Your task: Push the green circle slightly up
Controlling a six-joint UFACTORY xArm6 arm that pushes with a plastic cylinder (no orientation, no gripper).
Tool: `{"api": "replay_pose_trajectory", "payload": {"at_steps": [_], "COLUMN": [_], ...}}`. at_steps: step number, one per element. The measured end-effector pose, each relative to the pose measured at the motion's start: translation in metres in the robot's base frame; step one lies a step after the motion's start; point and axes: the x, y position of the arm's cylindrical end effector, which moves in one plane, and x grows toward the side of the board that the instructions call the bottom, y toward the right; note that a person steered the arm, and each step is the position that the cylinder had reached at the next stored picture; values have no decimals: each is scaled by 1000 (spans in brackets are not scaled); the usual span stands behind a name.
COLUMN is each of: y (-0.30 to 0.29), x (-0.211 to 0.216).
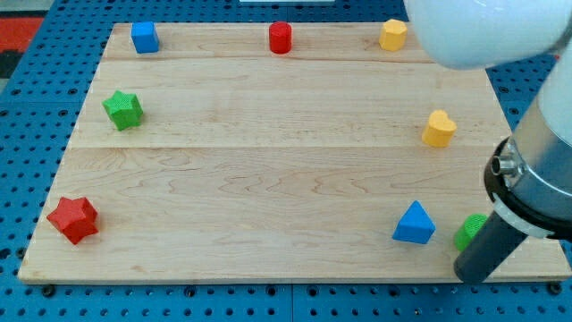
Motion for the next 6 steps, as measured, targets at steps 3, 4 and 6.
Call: {"api": "replay_pose_trajectory", "payload": {"at_steps": [3, 4, 6], "y": [7, 46, 60], "x": [-22, -44, -191]}}
